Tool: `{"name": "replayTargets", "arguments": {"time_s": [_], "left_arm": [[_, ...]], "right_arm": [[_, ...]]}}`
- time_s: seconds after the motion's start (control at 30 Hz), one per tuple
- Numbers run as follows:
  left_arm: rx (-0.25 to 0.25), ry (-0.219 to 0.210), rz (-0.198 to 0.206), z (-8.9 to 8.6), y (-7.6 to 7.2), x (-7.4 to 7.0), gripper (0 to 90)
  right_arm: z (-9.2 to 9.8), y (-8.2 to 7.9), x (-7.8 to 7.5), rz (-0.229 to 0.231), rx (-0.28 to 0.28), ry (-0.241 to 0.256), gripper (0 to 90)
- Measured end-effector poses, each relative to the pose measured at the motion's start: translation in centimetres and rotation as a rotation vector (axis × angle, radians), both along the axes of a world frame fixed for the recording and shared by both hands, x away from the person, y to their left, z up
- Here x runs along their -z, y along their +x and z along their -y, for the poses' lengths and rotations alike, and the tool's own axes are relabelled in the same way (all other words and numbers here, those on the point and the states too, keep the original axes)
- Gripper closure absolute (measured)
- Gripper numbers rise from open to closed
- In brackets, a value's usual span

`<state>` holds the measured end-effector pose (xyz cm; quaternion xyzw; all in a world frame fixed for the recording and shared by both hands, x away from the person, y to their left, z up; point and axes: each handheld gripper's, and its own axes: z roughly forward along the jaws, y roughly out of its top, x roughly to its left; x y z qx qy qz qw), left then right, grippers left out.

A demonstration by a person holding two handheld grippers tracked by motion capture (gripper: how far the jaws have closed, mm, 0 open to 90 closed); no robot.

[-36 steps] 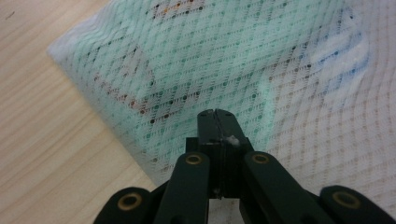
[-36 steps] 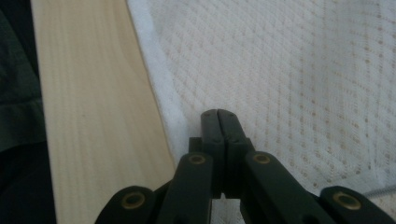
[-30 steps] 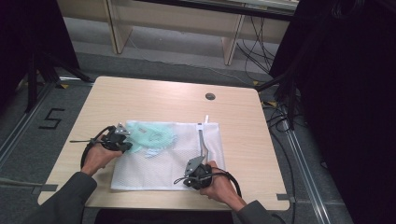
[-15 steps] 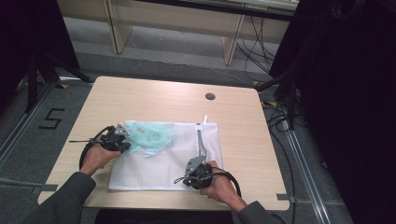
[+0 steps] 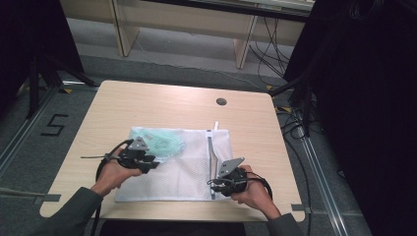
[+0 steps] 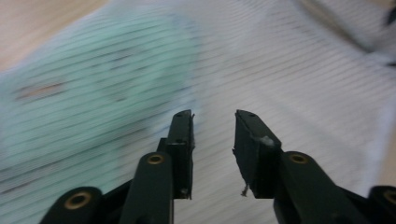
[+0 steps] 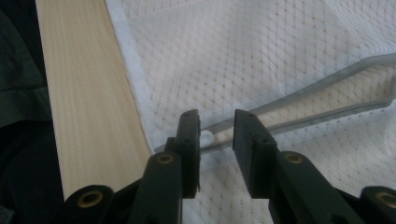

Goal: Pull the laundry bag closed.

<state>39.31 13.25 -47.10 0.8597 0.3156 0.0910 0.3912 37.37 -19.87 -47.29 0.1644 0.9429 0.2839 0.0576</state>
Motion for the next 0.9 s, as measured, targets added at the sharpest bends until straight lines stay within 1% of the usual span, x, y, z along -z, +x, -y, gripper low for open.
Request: {"name": "replayTargets", "arguments": {"time_s": [0.03, 0.07, 0.1, 0.13, 0.17, 0.2, 0.23, 0.27, 0.3, 0.33, 0.37, 0.4, 0.43, 0.47, 0.5, 0.53, 0.57, 0.6, 0.63, 0.67, 0.7, 0.73, 0.83, 0.87, 0.9], "left_arm": [[0.025, 0.012, 0.007, 0.6, -0.4, -0.1, 60.4], [0.037, 0.021, 0.006, 1.1, -1.0, -0.1, 55.9], [0.061, 0.017, -0.001, 1.5, -1.4, -0.1, 54.3], [0.086, 0.030, 0.004, 2.1, -2.2, 0.0, 52.4], [0.086, 0.030, 0.004, 2.1, -2.2, 0.0, 50.4], [0.092, 0.033, 0.001, 2.3, -2.6, 0.0, 48.6], [0.095, 0.036, 0.001, 2.5, -2.8, 0.0, 48.6], [0.099, 0.035, -0.006, 2.6, -3.0, 0.1, 48.0], [0.111, 0.046, -0.014, 2.8, -3.3, 0.3, 46.3], [0.111, 0.046, -0.014, 2.8, -3.3, 0.3, 45.6], [0.108, 0.060, -0.008, 2.9, -3.5, 0.4, 45.1], [0.108, 0.060, -0.008, 2.9, -3.5, 0.4, 45.0], [0.124, 0.083, 0.016, 2.9, -3.3, 0.3, 44.9], [0.124, 0.083, 0.016, 2.9, -3.3, 0.3, 44.9], [0.104, 0.068, -0.001, 2.9, -3.4, 0.4, 44.9], [0.101, 0.069, 0.001, 2.9, -3.4, 0.4, 44.6], [0.110, 0.088, 0.014, 2.7, -3.2, 0.4, 44.1], [0.110, 0.088, 0.014, 2.7, -3.2, 0.4, 44.1], [0.096, 0.076, -0.004, 2.8, -3.3, 0.5, 43.9], [0.096, 0.076, -0.004, 2.8, -3.3, 0.5, 43.5], [0.096, 0.080, -0.003, 2.8, -3.3, 0.5, 43.2], [0.096, 0.076, -0.004, 2.9, -3.3, 0.5, 42.8], [0.095, 0.071, -0.008, 2.9, -3.2, 0.6, 42.5], [0.094, 0.073, -0.007, 2.9, -3.2, 0.6, 42.5], [0.095, 0.077, -0.008, 2.9, -3.2, 0.6, 41.6]], "right_arm": [[-0.2, 0.0, 0.2, -0.007, 0.003, 0.013, 68.4], [-0.4, 0.1, 0.7, -0.028, 0.005, 0.010, 66.3], [-0.4, 0.1, 0.9, -0.032, 0.007, 0.000, 65.5], [-0.5, 0.1, 1.1, -0.048, 0.011, -0.005, 65.2], [-0.5, 0.1, 1.1, -0.048, 0.011, -0.005, 65.2], [-0.5, 0.3, 1.1, -0.058, 0.026, -0.007, 64.2], [-0.5, 0.3, 1.1, -0.058, 0.026, -0.007, 64.2], [-0.6, 0.3, 1.3, -0.057, 0.031, 0.008, 63.6], [-0.8, 0.5, 1.4, -0.080, 0.036, 0.009, 63.6], [-0.9, 0.5, 1.5, -0.077, 0.038, 0.012, 63.6], [-0.9, 0.6, 1.5, -0.084, 0.035, 0.002, 63.7], [-0.9, 0.6, 1.5, -0.084, 0.035, 0.002, 63.7], [-1.0, 0.7, 1.7, -0.101, 0.031, 0.001, 64.2], [-1.0, 0.7, 1.7, -0.101, 0.031, 0.001, 64.2], [-1.0, 0.6, 1.8, -0.113, 0.052, 0.005, 64.2], [-1.0, 0.6, 1.7, -0.118, 0.055, -0.001, 64.1], [-0.9, 0.7, 1.7, -0.109, 0.036, 0.006, 65.0], [-0.9, 0.6, 1.7, -0.132, 0.053, 0.006, 65.3], [-0.9, 0.6, 1.7, -0.129, 0.043, 0.006, 65.5], [-0.9, 0.6, 1.7, -0.129, 0.043, 0.006, 65.5], [-0.9, 0.7, 1.7, -0.119, 0.021, 0.008, 65.5], [-0.9, 0.6, 1.7, -0.133, 0.040, 0.002, 65.4], [-0.9, 0.7, 1.8, -0.127, 0.023, 0.009, 65.5], [-0.9, 0.5, 1.8, -0.149, 0.044, 0.013, 65.4], [-0.7, 0.6, 1.6, -0.152, 0.029, 0.018, 65.3]]}}
